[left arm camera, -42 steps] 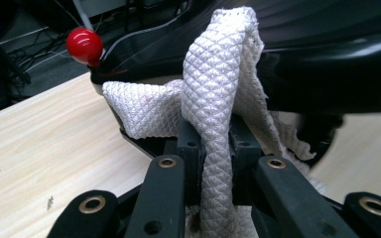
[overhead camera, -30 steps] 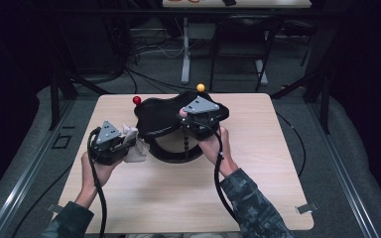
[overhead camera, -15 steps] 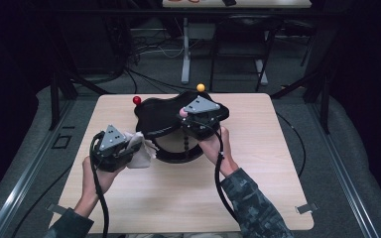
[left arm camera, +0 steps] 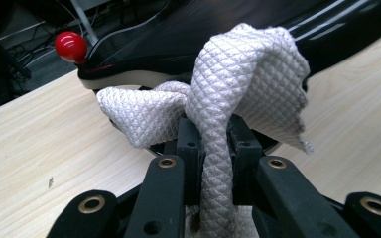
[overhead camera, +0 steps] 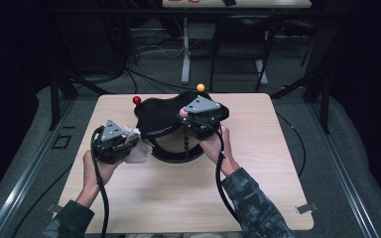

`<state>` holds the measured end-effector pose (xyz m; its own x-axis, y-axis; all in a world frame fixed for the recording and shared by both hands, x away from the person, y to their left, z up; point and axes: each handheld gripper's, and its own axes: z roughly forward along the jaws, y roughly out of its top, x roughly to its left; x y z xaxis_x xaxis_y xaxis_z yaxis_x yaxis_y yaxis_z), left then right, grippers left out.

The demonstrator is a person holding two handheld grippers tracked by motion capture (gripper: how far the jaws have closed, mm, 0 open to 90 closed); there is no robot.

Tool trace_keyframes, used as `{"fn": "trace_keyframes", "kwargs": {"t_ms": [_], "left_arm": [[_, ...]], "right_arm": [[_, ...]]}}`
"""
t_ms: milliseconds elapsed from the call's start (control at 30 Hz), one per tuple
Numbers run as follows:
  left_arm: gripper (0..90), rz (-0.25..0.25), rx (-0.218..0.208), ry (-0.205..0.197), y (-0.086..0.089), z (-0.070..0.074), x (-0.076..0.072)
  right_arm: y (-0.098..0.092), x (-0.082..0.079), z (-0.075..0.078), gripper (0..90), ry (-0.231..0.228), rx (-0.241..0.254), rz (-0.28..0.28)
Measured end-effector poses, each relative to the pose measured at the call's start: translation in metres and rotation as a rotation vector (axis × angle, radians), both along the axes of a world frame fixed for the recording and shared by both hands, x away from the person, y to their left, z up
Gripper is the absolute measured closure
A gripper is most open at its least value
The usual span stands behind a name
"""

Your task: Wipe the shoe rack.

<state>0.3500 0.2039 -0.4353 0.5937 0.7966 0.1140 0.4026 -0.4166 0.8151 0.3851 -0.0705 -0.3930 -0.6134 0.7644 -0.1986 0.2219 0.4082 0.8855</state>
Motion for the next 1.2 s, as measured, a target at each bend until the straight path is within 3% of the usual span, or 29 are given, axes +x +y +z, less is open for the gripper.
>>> {"fn": "trace_keyframes", "kwargs": {"t_ms": [67,433,667,867,1167,1200], "left_arm": [[79.5,0.010,-0.003,0.009,0.002,-0.003,0.008],[79.4,0.040,-0.016,0.029,0.003,-0.017,0.036],[79.3,0.031,-0.045,0.045,0.007,-0.026,0.054],[79.3,0.047,-0.042,0.053,0.008,-0.034,0.072],[79.3,0.102,-0.025,0.071,0.010,-0.044,0.095],[79.3,0.124,-0.026,0.081,0.012,-0.047,0.102]], "right_arm": [[-0.001,0.001,0.000,60.3,0.005,0.009,0.019],[-0.001,0.001,0.001,60.3,0.006,0.002,0.009],[-0.001,0.001,0.001,60.3,0.007,0.003,0.007],[-0.001,0.001,0.001,60.3,0.013,0.004,0.017],[-0.001,0.001,0.001,60.3,0.015,0.004,0.021],[-0.001,0.001,0.001,60.3,0.013,0.003,0.018]]}}
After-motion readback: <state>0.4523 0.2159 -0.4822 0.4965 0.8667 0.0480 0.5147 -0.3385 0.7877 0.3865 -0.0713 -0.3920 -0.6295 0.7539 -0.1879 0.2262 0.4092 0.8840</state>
